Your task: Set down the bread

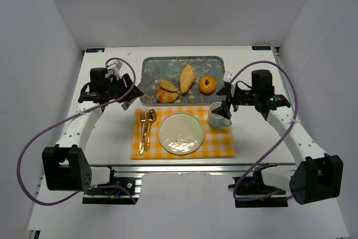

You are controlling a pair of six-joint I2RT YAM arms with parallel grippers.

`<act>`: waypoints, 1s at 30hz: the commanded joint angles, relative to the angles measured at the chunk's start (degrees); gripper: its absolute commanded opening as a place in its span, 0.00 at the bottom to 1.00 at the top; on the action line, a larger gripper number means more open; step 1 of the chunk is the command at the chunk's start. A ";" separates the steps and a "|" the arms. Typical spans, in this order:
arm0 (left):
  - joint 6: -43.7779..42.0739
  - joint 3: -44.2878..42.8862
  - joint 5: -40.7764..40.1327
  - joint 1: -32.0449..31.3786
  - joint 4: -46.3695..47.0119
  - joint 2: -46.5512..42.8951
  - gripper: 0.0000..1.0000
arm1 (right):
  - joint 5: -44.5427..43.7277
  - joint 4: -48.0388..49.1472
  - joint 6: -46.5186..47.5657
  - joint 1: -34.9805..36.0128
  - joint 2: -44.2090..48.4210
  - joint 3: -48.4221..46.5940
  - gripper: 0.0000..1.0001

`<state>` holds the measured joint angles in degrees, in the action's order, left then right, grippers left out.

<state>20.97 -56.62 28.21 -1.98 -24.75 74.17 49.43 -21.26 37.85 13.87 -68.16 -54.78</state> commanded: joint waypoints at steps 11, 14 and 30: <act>3.11 -1.91 4.14 -1.01 0.58 3.70 0.60 | 1.02 1.92 -0.84 -0.60 2.15 1.52 0.89; 3.29 -2.09 4.84 -1.62 1.46 5.54 0.60 | 1.11 2.09 -0.93 -0.60 2.15 1.52 0.89; 4.25 -3.85 6.25 -4.53 4.63 11.17 0.27 | 0.76 2.01 -0.76 -1.21 2.51 2.14 0.89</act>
<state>25.28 -58.26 32.62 -6.20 -22.13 86.74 49.45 -20.82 37.47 12.88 -67.07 -53.43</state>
